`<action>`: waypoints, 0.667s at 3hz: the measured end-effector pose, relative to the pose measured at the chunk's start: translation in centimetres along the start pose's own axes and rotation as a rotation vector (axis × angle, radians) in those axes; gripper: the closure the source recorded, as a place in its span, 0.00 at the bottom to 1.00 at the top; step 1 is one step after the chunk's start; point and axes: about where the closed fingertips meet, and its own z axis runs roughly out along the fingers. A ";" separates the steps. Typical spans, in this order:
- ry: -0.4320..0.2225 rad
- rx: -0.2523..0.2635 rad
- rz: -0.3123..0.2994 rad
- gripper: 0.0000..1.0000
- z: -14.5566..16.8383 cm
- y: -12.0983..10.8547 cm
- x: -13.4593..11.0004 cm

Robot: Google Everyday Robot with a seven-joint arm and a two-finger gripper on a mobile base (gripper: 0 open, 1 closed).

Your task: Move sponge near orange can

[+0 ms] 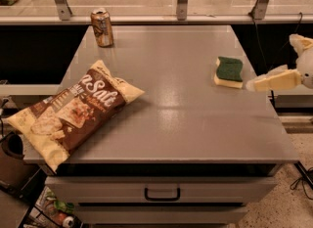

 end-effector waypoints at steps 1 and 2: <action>-0.055 0.006 0.073 0.00 1.3 0.6 1.2; -0.070 0.004 0.167 0.00 3.8 1.6 1.5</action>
Offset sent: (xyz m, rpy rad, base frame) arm 0.0172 0.0219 -0.0387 0.2194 0.0235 -0.0502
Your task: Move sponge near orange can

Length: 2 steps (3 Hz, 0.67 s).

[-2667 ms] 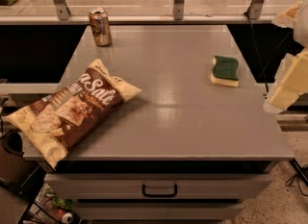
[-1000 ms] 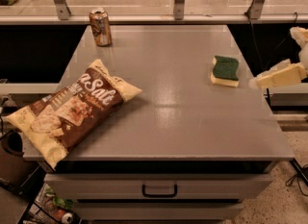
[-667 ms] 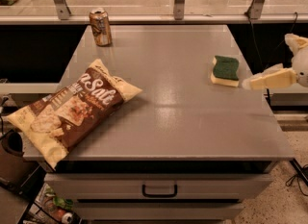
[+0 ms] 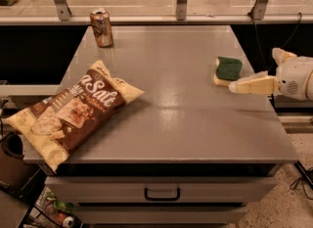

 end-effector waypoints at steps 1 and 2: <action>-0.002 -0.003 0.005 0.00 0.3 0.2 0.1; -0.021 -0.001 0.035 0.00 1.0 0.2 0.8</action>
Offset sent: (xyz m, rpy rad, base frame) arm 0.0097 0.0012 -0.0240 0.0922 0.0037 -0.0280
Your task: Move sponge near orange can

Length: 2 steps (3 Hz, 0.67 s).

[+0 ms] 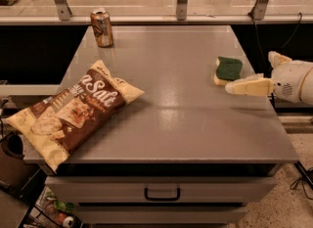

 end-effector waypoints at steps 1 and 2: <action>-0.026 0.001 0.028 0.00 0.8 0.0 0.7; -0.031 0.003 0.047 0.00 1.8 0.1 1.5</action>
Offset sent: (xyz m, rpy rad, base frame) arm 0.0171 0.0056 -0.0341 0.0752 0.0066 -0.0321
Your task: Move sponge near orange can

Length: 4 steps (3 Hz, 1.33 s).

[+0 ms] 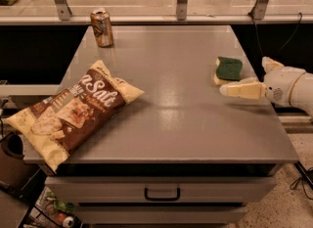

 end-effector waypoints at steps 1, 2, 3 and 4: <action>0.009 -0.009 0.017 0.00 1.2 0.1 1.0; 0.012 -0.020 0.034 0.00 2.0 0.4 1.8; 0.014 -0.033 0.059 0.00 3.0 0.9 2.9; 0.013 -0.036 0.056 0.18 3.1 1.0 2.7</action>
Offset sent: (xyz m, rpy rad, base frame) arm 0.0141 0.0139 -0.0411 0.0523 0.0539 0.0099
